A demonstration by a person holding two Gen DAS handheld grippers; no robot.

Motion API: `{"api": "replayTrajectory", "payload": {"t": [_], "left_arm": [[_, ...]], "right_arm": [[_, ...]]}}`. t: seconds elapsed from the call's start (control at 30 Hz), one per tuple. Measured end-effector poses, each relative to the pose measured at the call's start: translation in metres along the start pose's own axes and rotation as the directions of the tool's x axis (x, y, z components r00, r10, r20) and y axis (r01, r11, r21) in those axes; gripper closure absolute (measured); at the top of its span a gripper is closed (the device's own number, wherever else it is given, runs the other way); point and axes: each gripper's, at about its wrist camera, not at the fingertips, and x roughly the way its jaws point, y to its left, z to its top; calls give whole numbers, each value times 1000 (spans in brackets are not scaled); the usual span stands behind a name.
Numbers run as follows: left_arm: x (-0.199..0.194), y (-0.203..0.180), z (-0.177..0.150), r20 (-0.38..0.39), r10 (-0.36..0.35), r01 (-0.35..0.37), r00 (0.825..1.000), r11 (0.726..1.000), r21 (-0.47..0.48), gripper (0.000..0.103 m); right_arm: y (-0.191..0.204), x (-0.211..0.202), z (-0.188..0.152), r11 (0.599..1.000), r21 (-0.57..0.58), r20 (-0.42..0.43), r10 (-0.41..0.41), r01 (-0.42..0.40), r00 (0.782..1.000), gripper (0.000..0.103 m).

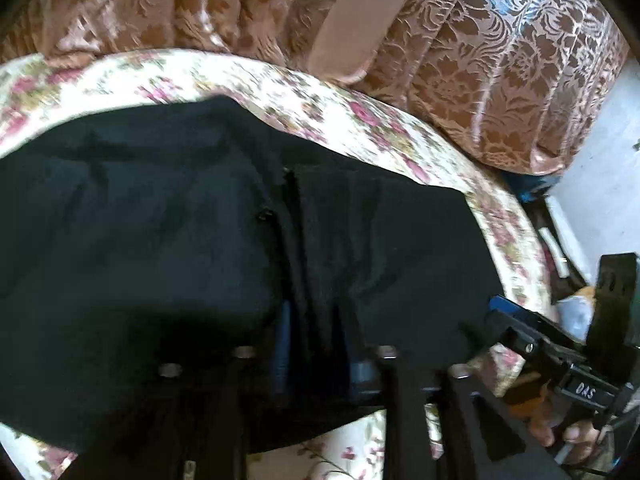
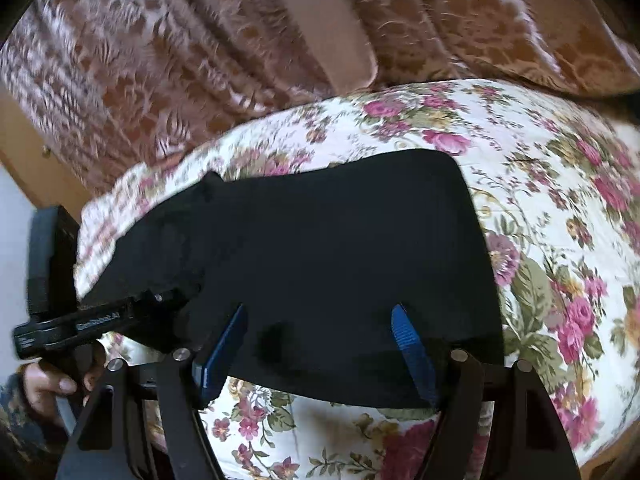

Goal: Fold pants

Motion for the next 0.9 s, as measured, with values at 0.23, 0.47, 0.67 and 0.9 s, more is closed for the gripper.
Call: {"api": "replayTrajectory", "payload": {"t": [0.23,0.47,0.67,0.9], "left_arm": [[-26,-2,-10,90,101,-105,991,994,37,64],[-56,13,-18,155,163,-164,974,986,-3,64],[-72,39,-30,166,220,-212,961,975,-63,64],[-93,83,-47,153,196,-165,969,967,-192,64]], "right_arm": [[7,12,-7,995,-76,-30,-65,62,997,22],[22,29,-10,983,-135,-38,-128,122,991,3],[26,37,-9,981,-114,-56,-164,157,985,0],[26,41,-7,981,-93,-75,-178,171,981,0]]}}
